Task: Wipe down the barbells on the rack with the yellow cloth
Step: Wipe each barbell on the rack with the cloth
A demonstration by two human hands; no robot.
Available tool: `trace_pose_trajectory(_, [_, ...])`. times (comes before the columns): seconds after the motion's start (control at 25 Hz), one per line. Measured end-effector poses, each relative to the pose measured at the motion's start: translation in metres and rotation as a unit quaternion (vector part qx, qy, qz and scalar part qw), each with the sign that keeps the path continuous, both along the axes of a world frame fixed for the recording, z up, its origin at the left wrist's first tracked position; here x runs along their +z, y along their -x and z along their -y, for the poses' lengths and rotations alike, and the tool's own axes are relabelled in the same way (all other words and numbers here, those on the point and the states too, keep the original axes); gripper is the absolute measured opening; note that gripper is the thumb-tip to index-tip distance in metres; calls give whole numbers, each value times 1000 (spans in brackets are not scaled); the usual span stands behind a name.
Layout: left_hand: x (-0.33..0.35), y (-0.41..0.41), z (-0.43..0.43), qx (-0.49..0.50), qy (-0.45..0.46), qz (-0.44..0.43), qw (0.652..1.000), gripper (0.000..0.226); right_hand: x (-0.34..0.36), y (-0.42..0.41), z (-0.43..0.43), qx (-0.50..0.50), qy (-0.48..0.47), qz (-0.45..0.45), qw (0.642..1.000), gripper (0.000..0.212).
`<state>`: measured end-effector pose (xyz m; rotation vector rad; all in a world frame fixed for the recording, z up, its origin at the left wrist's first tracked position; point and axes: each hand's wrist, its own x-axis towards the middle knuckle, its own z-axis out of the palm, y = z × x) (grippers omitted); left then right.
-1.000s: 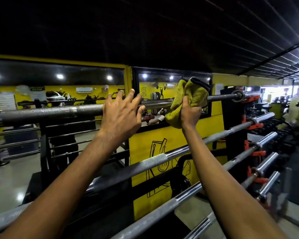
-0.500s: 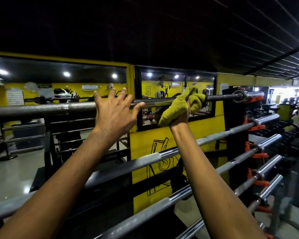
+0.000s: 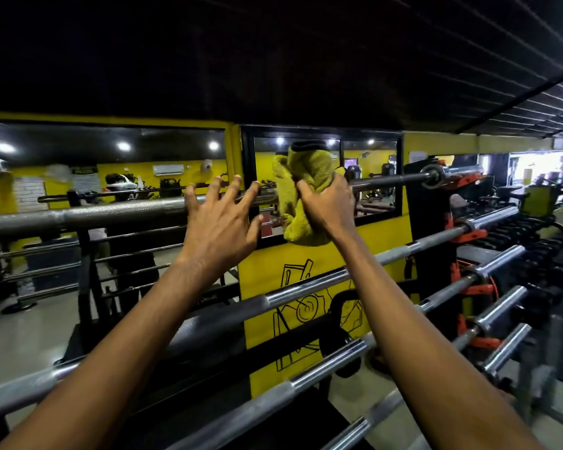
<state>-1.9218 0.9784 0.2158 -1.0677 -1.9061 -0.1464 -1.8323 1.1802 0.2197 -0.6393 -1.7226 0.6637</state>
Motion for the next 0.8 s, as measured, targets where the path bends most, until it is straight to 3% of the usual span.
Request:
trace_pose_trajectory(0.16, [0, 3, 2, 41, 30, -15, 999, 75, 13, -14, -36, -42, 25, -22, 999, 89])
trace_pose_trajectory(0.32, [10, -9, -13, 53, 43, 12, 998, 76, 9, -12, -41, 14, -144, 23, 989, 70])
trace_pose_trajectory(0.4, [24, -14, -32, 21, 59, 14, 998, 72, 1, -11, -56, 30, -158, -13, 987, 63])
trace_pose_trajectory(0.56, [38, -8, -59, -13, 78, 9, 997, 70, -11, -16, -90, -21, -66, -114, 991, 73])
trace_pose_trajectory(0.68, [30, -4, -65, -1, 53, -24, 998, 70, -17, -16, -88, -37, -5, -142, 989, 88])
trace_pose_trajectory(0.8, [30, -7, -66, 3, 36, -22, 999, 69, -25, -11, -81, -12, 12, -157, 987, 88])
